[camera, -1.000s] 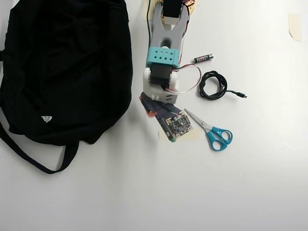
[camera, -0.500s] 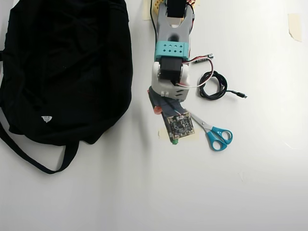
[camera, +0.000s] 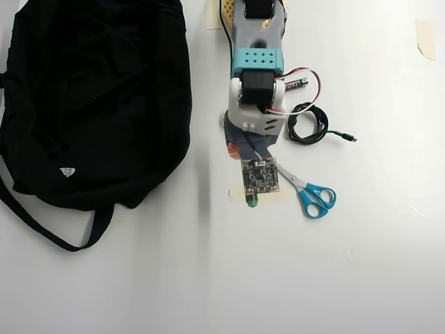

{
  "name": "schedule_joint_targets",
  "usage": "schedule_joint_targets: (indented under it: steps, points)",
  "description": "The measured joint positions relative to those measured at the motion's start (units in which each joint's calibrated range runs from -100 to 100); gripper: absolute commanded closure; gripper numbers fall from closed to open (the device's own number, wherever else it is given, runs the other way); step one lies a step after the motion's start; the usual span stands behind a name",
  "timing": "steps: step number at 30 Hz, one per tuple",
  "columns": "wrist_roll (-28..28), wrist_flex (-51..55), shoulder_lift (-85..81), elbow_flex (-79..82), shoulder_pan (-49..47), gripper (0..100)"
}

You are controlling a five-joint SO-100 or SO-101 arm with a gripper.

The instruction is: Put the green marker into the black bag

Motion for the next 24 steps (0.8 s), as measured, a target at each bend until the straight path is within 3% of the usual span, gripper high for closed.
schedule_joint_targets:
  steps: [14, 24]
  points:
    - [0.0, -1.37, -9.55, 7.39, -2.42, 98]
    - [-1.9, -11.34, -24.41, 29.01, -3.01, 98]
